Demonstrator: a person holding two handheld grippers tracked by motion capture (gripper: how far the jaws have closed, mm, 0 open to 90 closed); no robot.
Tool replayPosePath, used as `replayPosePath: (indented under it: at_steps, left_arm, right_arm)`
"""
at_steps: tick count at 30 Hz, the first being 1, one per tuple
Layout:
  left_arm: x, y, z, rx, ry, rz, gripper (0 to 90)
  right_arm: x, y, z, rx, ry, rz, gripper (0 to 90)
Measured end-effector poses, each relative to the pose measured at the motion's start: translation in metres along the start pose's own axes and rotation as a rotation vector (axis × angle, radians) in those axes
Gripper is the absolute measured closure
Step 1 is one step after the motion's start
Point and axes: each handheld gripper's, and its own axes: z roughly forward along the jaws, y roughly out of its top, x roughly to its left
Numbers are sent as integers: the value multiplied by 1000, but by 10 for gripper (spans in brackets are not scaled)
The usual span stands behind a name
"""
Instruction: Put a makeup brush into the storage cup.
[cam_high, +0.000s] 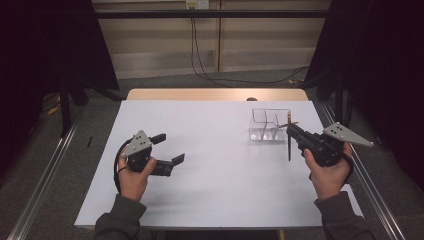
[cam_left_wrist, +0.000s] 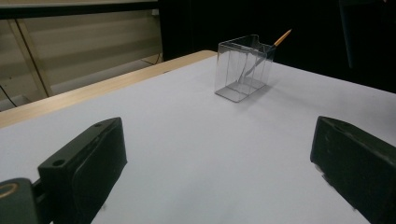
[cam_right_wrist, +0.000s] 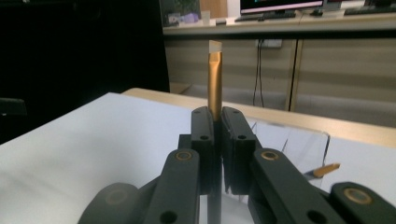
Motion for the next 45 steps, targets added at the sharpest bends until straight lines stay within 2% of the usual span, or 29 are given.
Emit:
replayPosePath:
  at_steps: [5, 12, 20, 34, 40, 45]
  left_arm:
    - [0, 0, 0, 4, 10, -2, 33]
    - [0, 0, 0, 10, 16, 2, 32]
    - [1, -1, -1, 13, 14, 5, 32]
    - [1, -2, 0, 5, 9, -5, 32]
    - [2, -2, -1, 13, 17, 2, 32]
    - [2, -2, 0, 18, 17, 2, 32]
  right_arm:
    - [1, 3, -4, -69, -26, -10, 850]
    - [1, 5, -4, -113, -47, -24, 851]
    - [-1, 6, 1, -128, -58, -24, 851]
    - [-10, 6, 15, -125, -68, -26, 850]
    - [-12, 8, 19, -134, -69, -7, 850]
    - [-15, 10, 21, -145, -72, -24, 850]
